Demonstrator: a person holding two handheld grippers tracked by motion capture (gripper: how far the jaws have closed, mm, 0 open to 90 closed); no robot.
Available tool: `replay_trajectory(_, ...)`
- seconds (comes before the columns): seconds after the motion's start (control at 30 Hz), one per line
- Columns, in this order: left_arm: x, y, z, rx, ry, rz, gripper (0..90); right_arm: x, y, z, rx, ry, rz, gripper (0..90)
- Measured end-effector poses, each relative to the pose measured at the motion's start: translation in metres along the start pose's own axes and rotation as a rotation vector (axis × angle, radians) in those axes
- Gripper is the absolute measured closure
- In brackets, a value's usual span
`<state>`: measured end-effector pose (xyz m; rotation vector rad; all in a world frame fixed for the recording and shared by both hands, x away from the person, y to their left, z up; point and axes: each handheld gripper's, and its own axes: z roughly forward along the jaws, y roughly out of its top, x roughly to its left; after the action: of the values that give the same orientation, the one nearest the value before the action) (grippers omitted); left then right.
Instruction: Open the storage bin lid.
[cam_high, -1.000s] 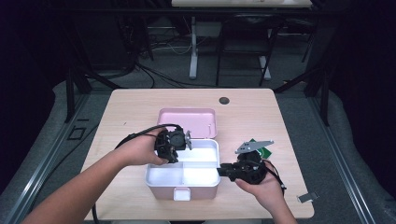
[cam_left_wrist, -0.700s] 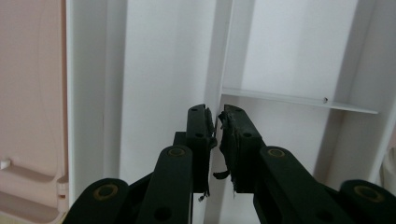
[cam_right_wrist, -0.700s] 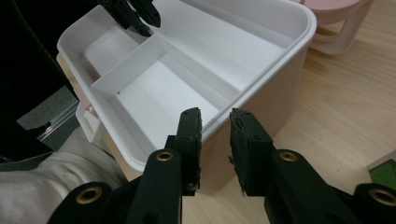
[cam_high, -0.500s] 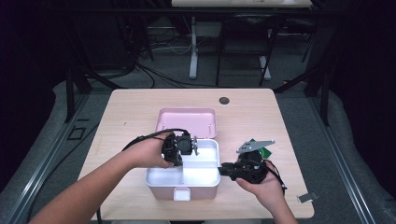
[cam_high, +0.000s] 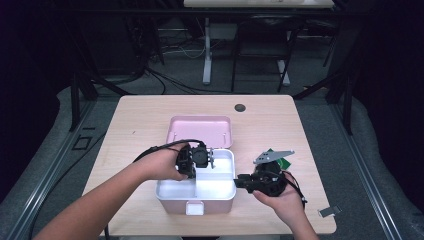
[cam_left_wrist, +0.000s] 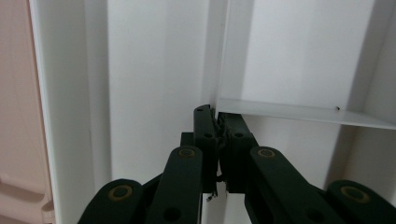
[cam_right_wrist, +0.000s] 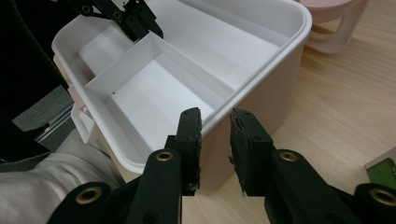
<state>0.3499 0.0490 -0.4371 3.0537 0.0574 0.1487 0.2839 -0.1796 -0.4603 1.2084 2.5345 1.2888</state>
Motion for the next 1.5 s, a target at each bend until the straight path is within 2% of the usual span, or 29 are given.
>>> replay_trajectory(0.6, 0.0, 0.001, -0.002, 0.012, 0.004, 0.046, 88.0, -0.003, 0.0, -0.005, -0.02, -0.009, 0.009, 72.7)
replay_trajectory(1.13, -0.002, 0.001, -0.013, 0.008, 0.027, 0.041, 89.2, -0.006, 0.0, -0.012, -0.039, -0.013, 0.017, 71.2)
replay_trajectory(1.5, 0.0, -0.007, -0.025, -0.027, 0.04, 0.002, 89.4, -0.007, -0.001, -0.018, -0.049, -0.019, 0.022, 71.1)
